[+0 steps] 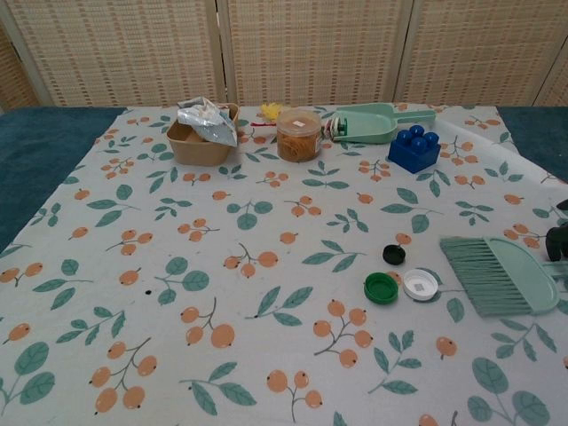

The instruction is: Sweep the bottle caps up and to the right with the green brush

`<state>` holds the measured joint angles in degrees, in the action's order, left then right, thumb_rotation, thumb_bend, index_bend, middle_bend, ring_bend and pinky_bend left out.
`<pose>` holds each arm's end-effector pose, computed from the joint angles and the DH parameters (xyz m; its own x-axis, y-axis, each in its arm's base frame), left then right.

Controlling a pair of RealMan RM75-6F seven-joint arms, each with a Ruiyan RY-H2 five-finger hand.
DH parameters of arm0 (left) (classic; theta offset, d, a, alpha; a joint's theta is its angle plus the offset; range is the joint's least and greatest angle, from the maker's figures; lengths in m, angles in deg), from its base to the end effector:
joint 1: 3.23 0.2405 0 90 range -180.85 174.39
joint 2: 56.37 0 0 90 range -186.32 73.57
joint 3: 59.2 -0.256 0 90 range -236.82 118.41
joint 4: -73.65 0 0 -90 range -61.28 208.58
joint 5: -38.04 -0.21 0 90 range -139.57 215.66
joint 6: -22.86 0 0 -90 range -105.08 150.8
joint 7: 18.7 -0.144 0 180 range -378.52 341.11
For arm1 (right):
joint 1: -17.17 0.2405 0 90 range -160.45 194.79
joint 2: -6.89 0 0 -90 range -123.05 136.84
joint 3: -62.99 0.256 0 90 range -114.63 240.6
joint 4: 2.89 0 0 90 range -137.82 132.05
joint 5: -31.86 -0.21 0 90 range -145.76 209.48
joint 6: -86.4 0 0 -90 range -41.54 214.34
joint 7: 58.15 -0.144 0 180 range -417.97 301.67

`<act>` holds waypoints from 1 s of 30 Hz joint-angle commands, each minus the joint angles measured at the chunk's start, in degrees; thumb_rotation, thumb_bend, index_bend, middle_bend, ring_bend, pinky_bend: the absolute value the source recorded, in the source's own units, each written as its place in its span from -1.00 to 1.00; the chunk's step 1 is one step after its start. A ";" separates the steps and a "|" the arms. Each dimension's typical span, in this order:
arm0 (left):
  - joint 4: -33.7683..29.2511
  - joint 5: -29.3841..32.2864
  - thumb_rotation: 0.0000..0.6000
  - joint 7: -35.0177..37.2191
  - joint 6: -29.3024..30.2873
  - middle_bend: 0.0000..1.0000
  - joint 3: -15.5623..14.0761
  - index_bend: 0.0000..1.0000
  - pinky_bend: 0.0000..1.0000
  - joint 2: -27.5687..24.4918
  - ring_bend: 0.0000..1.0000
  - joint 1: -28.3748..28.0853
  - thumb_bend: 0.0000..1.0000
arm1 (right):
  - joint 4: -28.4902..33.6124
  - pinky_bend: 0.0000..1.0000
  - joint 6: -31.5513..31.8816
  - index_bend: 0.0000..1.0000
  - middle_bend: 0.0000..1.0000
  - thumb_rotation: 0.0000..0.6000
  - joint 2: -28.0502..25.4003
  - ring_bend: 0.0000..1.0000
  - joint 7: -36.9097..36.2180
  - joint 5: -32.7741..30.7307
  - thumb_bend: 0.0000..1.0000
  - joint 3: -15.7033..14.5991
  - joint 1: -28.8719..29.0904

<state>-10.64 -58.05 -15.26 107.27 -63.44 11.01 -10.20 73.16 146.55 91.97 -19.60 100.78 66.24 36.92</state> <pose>-0.3154 0.1650 0.1254 0.4423 0.1235 0.8883 0.8863 -0.2118 -0.4118 -0.3209 -0.2546 0.0175 0.7899 -0.3062 0.5314 -0.5960 -0.1788 0.7829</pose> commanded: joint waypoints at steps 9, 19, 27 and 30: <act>0.08 0.18 1.00 0.20 -0.23 -1.00 -0.03 -1.00 -0.83 -0.05 -1.00 -0.11 -0.25 | 0.56 -1.00 1.03 -0.18 -0.27 1.00 0.37 -0.87 0.76 -0.76 -0.45 -0.72 0.19; 0.05 0.58 1.00 0.12 -0.66 -1.00 0.05 -1.00 -0.83 -0.02 -1.00 -0.27 -0.26 | 0.43 -1.00 2.10 0.17 -0.02 1.00 1.00 -0.60 0.81 -0.81 -0.42 -1.37 0.13; 0.03 0.57 1.00 0.25 -0.69 -1.00 0.05 -1.00 -0.83 -0.03 -1.00 -0.36 -0.26 | -1.24 -1.00 3.25 0.41 0.17 1.00 2.08 -0.40 -1.19 0.42 -0.34 -1.81 -0.16; 0.01 0.56 1.00 0.37 -0.65 -1.00 0.05 -1.00 -0.83 -0.09 -1.00 -0.37 -0.26 | -2.03 -1.00 3.67 0.50 0.23 1.00 2.34 -0.33 -2.49 1.36 -0.24 -1.98 -0.23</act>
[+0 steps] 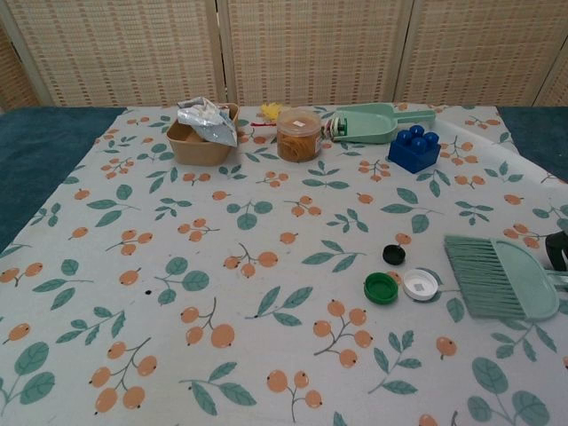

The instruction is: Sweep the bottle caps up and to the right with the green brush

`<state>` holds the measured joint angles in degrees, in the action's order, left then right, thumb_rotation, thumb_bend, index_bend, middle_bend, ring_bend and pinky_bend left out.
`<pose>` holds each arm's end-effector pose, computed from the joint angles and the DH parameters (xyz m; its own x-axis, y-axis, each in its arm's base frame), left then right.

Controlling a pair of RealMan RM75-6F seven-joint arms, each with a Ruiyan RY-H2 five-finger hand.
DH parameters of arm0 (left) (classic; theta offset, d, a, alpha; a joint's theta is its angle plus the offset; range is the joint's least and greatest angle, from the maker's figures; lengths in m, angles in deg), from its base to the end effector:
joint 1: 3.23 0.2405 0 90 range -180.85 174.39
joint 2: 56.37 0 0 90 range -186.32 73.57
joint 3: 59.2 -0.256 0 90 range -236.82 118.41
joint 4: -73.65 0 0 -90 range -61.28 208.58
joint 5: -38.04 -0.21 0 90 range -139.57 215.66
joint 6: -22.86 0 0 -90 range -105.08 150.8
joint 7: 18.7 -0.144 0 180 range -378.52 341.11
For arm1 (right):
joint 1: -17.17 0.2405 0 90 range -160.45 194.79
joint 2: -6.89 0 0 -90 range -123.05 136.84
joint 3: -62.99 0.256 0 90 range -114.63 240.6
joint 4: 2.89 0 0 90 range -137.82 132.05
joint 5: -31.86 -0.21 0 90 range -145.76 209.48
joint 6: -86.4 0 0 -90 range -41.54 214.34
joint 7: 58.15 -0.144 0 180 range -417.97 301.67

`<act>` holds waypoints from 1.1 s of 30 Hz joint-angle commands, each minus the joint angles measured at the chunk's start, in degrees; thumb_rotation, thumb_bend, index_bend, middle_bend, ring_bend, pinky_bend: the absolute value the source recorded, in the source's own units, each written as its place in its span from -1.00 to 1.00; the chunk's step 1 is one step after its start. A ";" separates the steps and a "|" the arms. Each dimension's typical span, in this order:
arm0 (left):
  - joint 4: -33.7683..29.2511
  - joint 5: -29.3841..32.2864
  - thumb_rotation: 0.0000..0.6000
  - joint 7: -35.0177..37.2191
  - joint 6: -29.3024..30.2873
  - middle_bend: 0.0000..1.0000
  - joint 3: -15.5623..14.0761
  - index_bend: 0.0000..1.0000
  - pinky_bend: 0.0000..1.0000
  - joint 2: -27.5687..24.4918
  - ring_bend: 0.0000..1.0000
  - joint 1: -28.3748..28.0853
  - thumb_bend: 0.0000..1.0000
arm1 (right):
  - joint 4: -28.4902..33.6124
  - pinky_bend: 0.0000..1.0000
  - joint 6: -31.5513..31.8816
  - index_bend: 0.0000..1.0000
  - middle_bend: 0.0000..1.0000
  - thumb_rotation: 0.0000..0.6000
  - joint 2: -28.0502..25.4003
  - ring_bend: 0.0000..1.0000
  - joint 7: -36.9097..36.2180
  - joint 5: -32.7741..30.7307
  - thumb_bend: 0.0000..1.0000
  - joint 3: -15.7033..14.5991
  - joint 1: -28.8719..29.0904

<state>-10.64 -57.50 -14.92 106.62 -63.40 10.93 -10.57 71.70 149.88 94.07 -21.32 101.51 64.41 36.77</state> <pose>-0.3164 0.1673 0.1252 0.4396 0.1316 0.8885 0.8888 -0.2067 -0.4091 -0.3191 -0.2484 0.0096 0.7809 -0.2836 0.5566 -0.6121 -0.1694 0.7724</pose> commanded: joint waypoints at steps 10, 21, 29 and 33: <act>0.05 -0.33 1.00 -0.20 0.27 -1.00 -0.13 -1.00 -0.83 0.12 -1.00 0.05 -0.26 | 2.46 -1.00 3.46 0.81 0.46 1.00 -5.29 -0.14 -2.32 7.89 -0.04 -1.53 0.67; -0.50 -0.66 1.00 -0.95 0.03 -1.00 -0.35 -1.00 -0.83 0.43 -1.00 -0.06 -0.26 | 23.63 -1.00 3.34 0.95 0.56 1.00 -21.13 -0.08 8.81 13.78 0.00 -1.02 4.58; -0.71 -1.04 1.00 -1.17 -0.04 -1.00 -0.43 -1.00 -0.83 0.61 -1.00 -0.27 -0.26 | 41.14 -1.00 -1.99 0.97 0.57 1.00 -24.91 -0.04 33.37 8.97 0.00 1.56 10.79; -0.72 -1.02 1.00 -0.62 0.19 -1.00 -0.38 -1.00 -0.83 0.33 -1.00 -0.27 -0.26 | 44.94 -1.00 -3.08 0.97 0.57 1.00 -21.17 -0.04 46.80 3.66 0.00 1.89 14.01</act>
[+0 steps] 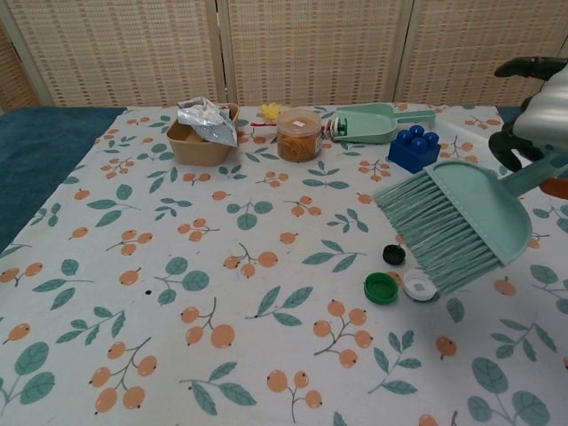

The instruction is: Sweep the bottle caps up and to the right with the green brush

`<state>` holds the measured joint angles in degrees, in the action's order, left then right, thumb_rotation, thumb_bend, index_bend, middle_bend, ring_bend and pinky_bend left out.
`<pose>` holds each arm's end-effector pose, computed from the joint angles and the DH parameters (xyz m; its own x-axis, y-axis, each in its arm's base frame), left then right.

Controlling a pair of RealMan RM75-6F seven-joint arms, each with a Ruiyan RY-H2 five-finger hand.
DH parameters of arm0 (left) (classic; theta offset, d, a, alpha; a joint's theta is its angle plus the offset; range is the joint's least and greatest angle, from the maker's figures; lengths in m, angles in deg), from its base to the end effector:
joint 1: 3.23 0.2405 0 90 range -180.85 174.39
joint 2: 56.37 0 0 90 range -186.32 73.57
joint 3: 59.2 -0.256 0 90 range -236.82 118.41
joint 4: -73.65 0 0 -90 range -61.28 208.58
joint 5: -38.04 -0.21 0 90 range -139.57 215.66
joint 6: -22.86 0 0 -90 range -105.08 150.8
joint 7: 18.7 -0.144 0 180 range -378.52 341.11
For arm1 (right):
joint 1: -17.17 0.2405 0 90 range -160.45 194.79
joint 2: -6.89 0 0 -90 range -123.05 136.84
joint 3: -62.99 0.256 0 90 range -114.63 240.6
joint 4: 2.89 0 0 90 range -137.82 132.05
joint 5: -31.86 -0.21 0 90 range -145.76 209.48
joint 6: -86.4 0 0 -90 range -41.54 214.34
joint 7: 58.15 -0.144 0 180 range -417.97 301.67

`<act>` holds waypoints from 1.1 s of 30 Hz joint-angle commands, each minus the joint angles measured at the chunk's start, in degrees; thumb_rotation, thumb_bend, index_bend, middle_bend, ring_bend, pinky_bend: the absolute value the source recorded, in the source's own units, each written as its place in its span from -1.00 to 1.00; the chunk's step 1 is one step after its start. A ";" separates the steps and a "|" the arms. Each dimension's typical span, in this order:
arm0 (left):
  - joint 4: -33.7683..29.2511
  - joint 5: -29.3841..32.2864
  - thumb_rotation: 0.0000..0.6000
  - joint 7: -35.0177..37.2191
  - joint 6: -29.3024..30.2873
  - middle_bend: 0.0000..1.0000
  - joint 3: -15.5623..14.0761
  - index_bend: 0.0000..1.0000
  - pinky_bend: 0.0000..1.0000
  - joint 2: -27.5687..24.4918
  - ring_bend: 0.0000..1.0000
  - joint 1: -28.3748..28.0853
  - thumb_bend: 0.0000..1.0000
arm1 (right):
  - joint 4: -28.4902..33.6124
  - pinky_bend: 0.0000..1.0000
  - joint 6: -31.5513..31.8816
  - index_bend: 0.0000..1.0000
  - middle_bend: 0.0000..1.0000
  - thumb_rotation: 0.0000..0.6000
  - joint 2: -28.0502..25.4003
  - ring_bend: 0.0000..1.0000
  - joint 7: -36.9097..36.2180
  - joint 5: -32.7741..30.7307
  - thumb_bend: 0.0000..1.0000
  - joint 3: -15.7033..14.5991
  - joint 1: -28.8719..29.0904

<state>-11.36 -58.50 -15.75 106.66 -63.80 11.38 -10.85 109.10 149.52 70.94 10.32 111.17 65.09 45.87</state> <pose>-0.3104 0.1663 0.1196 0.4371 0.1355 0.8892 0.8867 -0.2303 -0.4008 -0.1724 -0.2492 0.0840 0.9472 0.1627 0.2762 -0.1739 -0.4632 0.8690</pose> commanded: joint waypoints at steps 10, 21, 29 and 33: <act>0.29 -0.13 1.00 1.70 1.07 -1.00 0.05 -1.00 -0.83 -0.72 -1.00 0.29 -0.25 | 8.50 -1.00 0.29 0.97 0.57 1.00 13.23 -0.04 34.69 -17.85 0.00 -0.41 10.59; 0.28 -0.42 1.00 1.99 1.22 -1.00 -0.11 -1.00 -0.83 -0.92 -1.00 0.32 -0.25 | 2.38 -1.00 5.60 0.97 0.57 1.00 21.60 -0.04 39.23 -25.76 0.00 -3.70 14.39; 0.47 -0.05 1.00 1.64 0.68 -1.00 0.06 -1.00 -0.83 -0.65 -1.00 0.10 -0.25 | -0.87 -1.00 7.90 0.97 0.57 1.00 22.21 -0.04 39.90 -28.69 0.00 -5.41 16.57; 0.33 0.34 1.00 0.89 0.77 -1.00 0.28 -1.00 -0.83 -0.45 -1.00 0.23 -0.25 | -2.28 -1.00 9.54 0.97 0.57 1.00 22.80 -0.04 42.03 -30.04 0.00 -6.02 17.92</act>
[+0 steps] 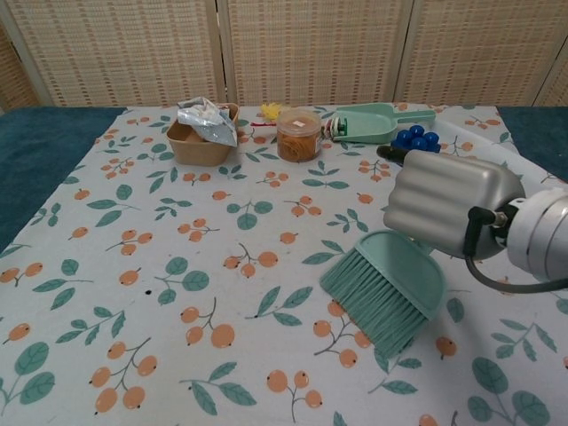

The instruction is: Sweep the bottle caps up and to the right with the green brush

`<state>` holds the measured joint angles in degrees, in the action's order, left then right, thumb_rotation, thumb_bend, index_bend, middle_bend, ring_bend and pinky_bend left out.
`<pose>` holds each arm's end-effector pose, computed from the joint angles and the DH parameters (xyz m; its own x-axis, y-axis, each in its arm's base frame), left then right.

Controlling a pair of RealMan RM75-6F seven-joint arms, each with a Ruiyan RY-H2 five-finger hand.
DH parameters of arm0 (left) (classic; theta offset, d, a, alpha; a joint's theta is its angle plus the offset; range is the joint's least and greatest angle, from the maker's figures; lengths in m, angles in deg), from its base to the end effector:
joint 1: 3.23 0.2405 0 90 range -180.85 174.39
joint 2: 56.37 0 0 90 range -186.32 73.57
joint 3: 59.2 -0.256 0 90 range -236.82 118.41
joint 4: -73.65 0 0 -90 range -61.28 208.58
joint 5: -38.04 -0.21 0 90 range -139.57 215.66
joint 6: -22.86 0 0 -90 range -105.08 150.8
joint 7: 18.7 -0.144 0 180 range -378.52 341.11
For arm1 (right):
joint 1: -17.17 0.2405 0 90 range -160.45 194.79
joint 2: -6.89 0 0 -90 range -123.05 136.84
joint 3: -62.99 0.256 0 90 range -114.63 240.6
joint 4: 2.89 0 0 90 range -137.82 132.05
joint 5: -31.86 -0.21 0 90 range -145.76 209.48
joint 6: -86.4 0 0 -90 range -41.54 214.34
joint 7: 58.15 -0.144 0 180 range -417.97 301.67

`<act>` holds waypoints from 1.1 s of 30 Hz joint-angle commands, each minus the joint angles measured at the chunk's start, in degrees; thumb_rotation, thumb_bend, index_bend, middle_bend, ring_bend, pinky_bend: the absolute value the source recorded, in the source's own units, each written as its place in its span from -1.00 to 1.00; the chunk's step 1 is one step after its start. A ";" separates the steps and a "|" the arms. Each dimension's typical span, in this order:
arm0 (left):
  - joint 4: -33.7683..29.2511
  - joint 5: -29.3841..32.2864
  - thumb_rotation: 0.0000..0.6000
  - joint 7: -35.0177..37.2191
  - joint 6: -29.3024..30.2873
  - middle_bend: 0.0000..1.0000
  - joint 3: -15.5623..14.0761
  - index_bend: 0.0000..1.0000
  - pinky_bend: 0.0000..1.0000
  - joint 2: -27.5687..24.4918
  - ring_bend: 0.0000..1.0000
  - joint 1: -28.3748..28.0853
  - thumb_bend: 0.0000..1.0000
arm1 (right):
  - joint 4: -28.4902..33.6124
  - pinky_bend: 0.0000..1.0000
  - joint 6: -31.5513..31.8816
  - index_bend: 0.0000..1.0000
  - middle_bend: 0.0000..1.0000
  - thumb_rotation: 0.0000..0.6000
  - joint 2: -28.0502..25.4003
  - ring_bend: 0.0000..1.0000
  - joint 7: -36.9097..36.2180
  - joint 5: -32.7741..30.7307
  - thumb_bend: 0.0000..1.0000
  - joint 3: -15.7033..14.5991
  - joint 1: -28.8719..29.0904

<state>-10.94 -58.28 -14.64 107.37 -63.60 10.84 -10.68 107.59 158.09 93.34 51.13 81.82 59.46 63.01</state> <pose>-0.3128 0.1668 0.1255 0.4319 0.1237 0.8934 0.8896 -0.2218 -0.3994 -0.1221 -0.2518 -0.0194 0.9655 0.2395 -0.1024 0.2110 -0.4884 0.8467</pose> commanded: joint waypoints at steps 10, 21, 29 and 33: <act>-0.11 0.78 1.00 -1.04 -0.52 -1.00 0.35 -1.00 -0.82 0.39 -1.00 -0.07 -0.26 | -2.97 -1.00 3.59 0.97 0.57 1.00 0.35 -0.04 3.24 -5.02 0.00 -2.33 2.89; -0.36 0.90 1.00 -2.45 -0.42 -1.00 0.43 -1.00 -0.82 0.74 -1.00 0.09 -0.26 | -6.48 -1.00 3.52 0.97 0.57 1.00 -1.88 -0.04 1.78 -6.86 0.00 -5.12 4.47; -0.23 1.63 1.00 -3.10 -1.05 -1.00 0.71 -1.00 -0.82 1.08 -1.00 -0.06 -0.26 | -9.48 -1.00 2.66 0.97 0.57 1.00 -3.28 -0.04 1.86 -8.47 0.00 -7.00 5.67; -0.25 1.86 1.00 -3.51 -1.18 -1.00 0.82 -1.00 -0.82 1.27 -1.00 -0.08 -0.26 | -11.56 -1.00 2.04 0.97 0.57 1.00 -3.33 -0.04 1.85 -8.75 0.00 -8.09 6.05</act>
<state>-11.18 -56.43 -18.14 106.20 -62.79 12.10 -10.76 96.53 160.37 90.05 53.03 73.25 51.73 68.91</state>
